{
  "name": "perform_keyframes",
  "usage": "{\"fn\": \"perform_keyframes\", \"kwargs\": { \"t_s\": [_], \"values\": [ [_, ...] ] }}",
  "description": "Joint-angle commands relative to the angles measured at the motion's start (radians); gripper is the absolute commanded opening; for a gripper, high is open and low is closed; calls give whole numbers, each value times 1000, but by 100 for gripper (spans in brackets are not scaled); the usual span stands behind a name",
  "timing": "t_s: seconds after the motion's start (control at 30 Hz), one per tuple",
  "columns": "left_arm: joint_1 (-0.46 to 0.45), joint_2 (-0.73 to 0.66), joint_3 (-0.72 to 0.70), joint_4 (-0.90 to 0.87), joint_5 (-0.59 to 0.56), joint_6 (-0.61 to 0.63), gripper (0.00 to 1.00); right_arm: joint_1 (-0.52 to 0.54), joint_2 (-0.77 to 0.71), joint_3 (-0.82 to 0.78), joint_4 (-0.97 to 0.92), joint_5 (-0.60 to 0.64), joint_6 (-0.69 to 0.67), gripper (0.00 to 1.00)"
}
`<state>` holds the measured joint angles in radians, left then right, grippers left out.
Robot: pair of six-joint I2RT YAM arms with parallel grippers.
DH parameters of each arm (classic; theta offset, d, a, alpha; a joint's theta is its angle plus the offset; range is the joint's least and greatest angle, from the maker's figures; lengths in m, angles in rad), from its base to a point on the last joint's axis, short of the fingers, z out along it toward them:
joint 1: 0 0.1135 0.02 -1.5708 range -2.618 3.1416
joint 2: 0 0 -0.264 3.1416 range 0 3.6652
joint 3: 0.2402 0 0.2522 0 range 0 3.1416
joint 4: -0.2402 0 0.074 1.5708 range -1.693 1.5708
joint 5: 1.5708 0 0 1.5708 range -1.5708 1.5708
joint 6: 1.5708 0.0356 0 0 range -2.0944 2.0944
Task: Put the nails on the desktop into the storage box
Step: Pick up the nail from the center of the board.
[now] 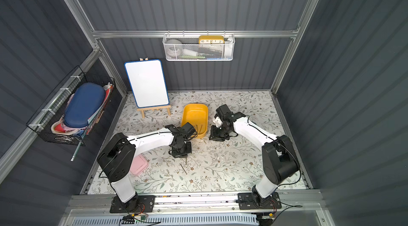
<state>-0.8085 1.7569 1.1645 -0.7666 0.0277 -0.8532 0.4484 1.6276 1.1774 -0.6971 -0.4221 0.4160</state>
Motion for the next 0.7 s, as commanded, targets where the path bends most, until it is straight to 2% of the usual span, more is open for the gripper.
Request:
{"fn": "perform_keyframes", "kwargs": {
  "t_s": [0.0,0.13,0.2,0.53,0.67],
  "values": [
    [-9,-118,53,-81,40,40,0,-7,-17,4,-22,21,18,26],
    [-5,-144,148,-118,90,79,0,-22,-11,5,-26,28,20,26],
    [24,-107,255,-120,124,134,0,-26,-11,7,-30,29,20,26],
    [223,306,860,-210,140,447,0,-42,12,6,-42,30,14,25],
    [269,444,945,-195,146,500,0,-46,36,13,-41,22,14,25]
  ]
}}
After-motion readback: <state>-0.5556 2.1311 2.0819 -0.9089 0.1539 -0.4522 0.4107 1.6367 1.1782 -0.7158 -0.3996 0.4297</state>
